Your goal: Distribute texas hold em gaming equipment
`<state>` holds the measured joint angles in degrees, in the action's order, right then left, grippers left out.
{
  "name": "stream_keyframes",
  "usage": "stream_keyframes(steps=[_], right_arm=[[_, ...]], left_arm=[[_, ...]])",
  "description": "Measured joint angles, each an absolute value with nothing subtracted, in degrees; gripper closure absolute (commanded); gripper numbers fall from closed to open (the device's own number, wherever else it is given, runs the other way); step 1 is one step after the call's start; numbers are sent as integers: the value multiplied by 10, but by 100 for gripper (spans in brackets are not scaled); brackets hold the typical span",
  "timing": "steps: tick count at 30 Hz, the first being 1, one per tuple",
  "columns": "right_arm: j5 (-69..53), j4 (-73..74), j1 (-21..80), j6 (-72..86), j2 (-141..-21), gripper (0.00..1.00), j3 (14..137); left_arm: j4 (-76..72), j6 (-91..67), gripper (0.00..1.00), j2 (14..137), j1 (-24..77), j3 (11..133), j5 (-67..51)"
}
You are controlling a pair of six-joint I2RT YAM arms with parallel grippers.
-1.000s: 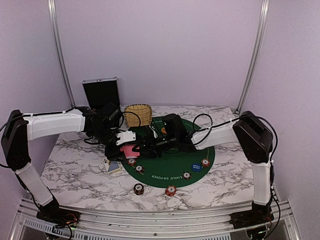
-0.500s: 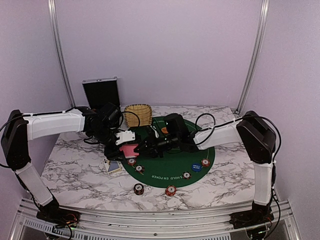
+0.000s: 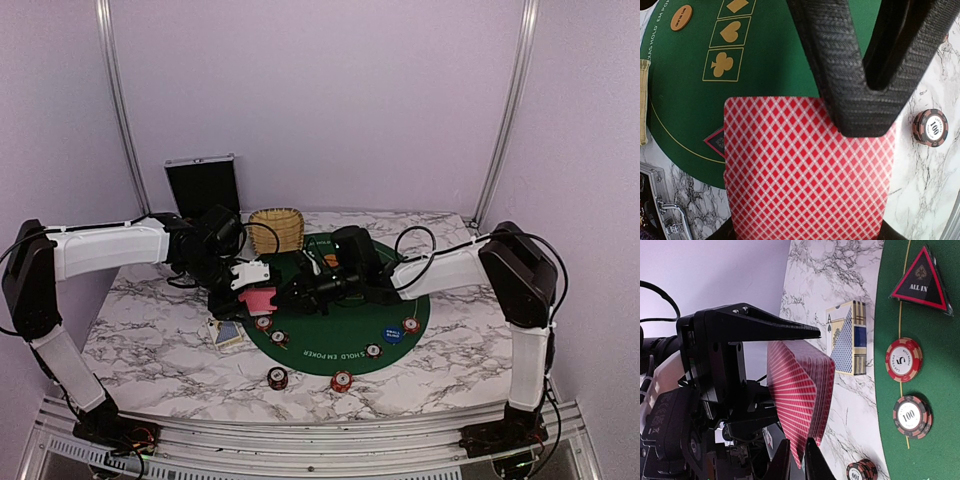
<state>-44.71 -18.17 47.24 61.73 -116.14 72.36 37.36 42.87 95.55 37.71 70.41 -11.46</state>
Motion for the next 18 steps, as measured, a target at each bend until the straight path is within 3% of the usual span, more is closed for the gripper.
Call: stream_keyframes(steps=[9, 18], right_arm=[[-451, -212, 472, 639, -1161, 100, 716], [-462, -236, 469, 651, -1161, 100, 709]], left_arm=[[374, 429, 68, 955, 375, 703, -115], [374, 431, 70, 955, 369, 692, -113]])
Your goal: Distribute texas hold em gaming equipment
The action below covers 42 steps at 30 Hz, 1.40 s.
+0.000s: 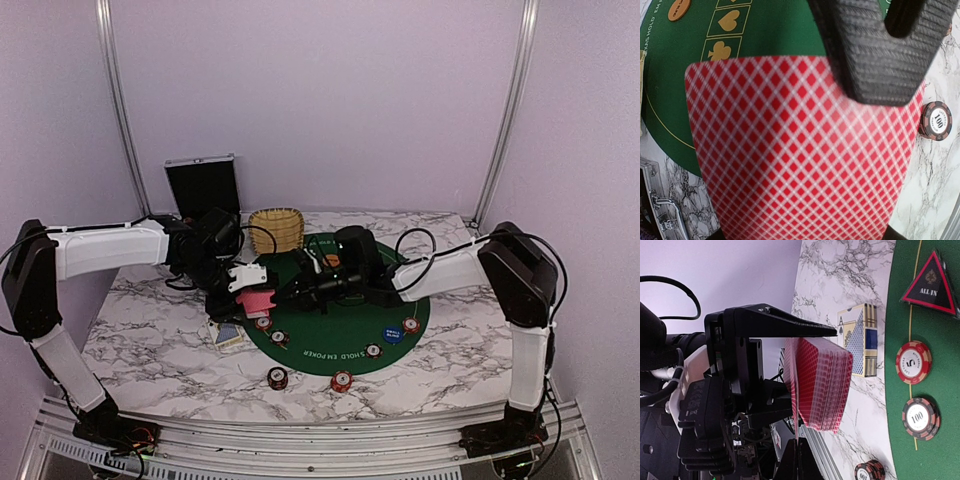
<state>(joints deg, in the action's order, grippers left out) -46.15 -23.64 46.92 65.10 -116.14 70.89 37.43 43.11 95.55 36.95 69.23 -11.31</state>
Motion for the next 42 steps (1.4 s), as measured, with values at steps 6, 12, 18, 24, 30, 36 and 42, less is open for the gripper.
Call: stream_keyframes(steps=[6, 12, 18, 24, 30, 36, 42], right_arm=[[-464, -247, 446, 654, -1143, 100, 670], [-465, -249, 413, 653, -1112, 100, 642], [-470, -248, 375, 642, -1101, 100, 635], [-475, -230, 362, 628, -1129, 100, 673], [-462, -200, 365, 614, -1200, 100, 755], [-447, -150, 382, 597, -1294, 100, 880], [-437, -109, 405, 584, -1369, 100, 977]], left_arm=[[374, 431, 70, 954, 358, 690, -113], [377, 432, 71, 940, 342, 672, -112], [381, 433, 71, 918, 323, 660, -110], [385, 433, 71, 888, 313, 648, -109], [391, 425, 71, 880, 313, 641, -109], [392, 416, 74, 872, 313, 640, -115], [393, 413, 74, 869, 313, 634, -115]])
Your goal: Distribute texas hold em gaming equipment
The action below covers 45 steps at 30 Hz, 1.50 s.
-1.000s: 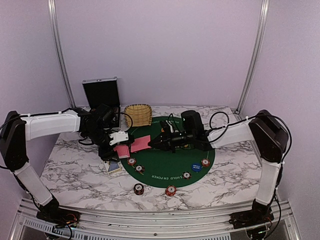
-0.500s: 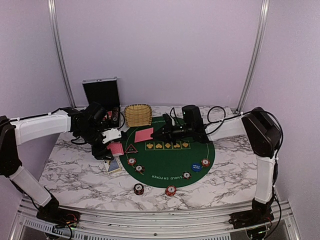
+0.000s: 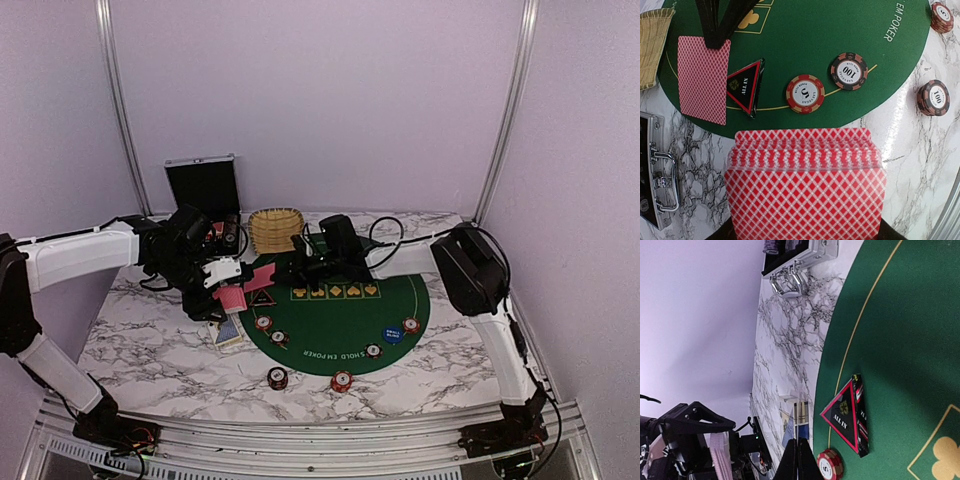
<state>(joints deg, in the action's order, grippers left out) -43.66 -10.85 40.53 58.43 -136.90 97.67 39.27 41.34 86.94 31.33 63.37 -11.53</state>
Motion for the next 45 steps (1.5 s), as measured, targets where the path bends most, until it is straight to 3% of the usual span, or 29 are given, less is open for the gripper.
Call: stream_keyframes(steps=[10, 17, 26, 30, 36, 45], right_arm=[[-417, -54, 416, 562, -1406, 99, 999], [-398, -14, 416, 523, -1406, 63, 999], [-368, 27, 414, 470, -1358, 34, 971], [-357, 39, 410, 459, -1313, 26, 926], [-377, -4, 411, 474, -1244, 19, 849], [-438, -111, 438, 528, -1205, 19, 793]], left_arm=[[394, 413, 74, 870, 313, 636, -116], [394, 413, 74, 871, 313, 638, -120], [394, 413, 74, 872, 314, 638, -120], [395, 413, 74, 878, 316, 642, -121], [397, 413, 74, 890, 322, 657, -122], [399, 411, 75, 912, 335, 679, -126]])
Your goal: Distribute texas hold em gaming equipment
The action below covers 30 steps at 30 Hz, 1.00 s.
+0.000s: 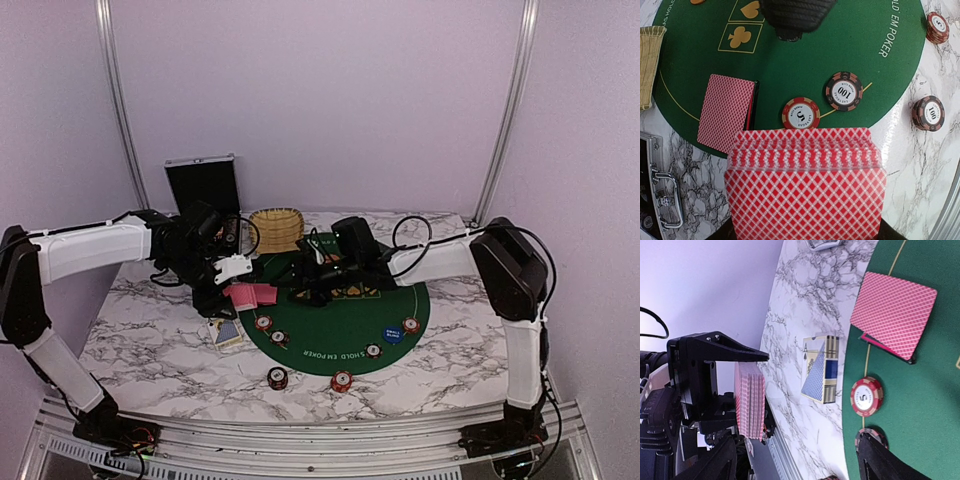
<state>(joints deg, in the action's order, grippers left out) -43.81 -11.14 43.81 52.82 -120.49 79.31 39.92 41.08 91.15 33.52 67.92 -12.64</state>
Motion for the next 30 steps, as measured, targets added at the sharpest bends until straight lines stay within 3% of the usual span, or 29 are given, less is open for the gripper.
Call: stream_keyframes(steps=[30], right_arm=[[-484, -264, 483, 641, -1256, 19, 790]], left_arm=[[404, 404, 75, 923, 365, 705, -126]])
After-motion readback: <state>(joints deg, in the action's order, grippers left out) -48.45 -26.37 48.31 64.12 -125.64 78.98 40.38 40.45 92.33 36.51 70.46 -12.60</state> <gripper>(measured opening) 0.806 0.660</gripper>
